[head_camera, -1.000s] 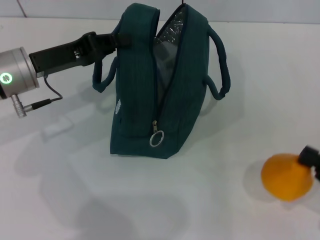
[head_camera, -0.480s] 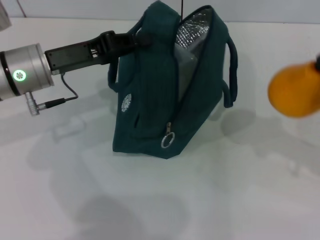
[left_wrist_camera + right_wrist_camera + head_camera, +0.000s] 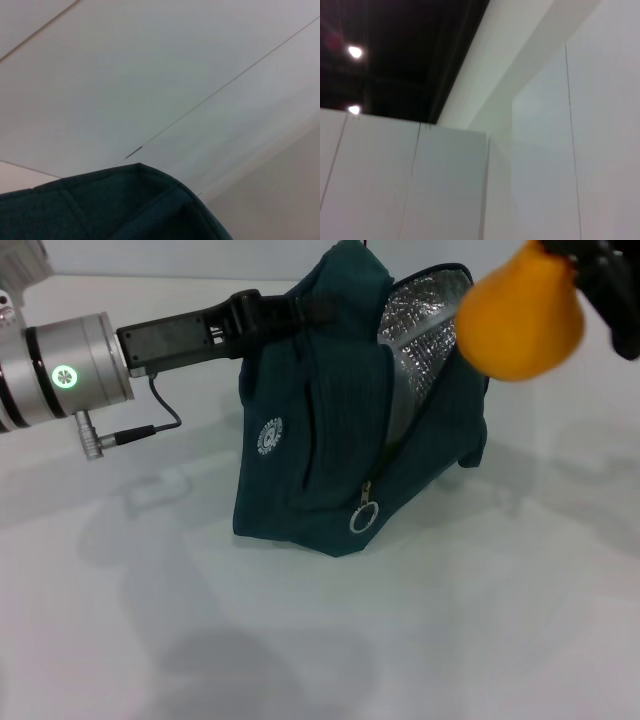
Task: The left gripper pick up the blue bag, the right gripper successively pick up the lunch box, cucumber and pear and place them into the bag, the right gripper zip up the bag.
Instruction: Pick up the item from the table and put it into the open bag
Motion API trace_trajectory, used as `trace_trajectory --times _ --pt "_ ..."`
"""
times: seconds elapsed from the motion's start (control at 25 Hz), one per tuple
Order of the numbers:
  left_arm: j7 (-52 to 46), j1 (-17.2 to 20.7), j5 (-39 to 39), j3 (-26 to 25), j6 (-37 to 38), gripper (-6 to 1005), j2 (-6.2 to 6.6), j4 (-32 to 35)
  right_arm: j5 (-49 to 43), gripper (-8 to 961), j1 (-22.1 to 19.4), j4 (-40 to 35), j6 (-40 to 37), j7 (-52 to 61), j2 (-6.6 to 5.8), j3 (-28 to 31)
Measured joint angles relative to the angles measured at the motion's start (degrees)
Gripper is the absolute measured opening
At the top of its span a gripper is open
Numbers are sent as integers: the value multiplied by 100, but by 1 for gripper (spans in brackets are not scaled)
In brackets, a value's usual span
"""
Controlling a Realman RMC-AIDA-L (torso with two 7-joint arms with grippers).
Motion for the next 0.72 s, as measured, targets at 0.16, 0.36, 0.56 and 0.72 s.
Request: trace_trajectory --times 0.16,0.36,0.56,0.72 --pt "-5 9 -19 1 -1 55 0 0 -38 25 133 -34 595 -59 0 -313" --pt "-4 20 -39 1 -4 55 21 0 -28 25 186 -87 1238 -315 45 -843" --pt "-2 3 -38 1 -5 55 23 -1 19 25 309 -43 1561 -516 82 -1243" --pt "-1 -2 -21 1 -5 55 33 -1 56 25 324 -4 1622 -757 84 -1534"
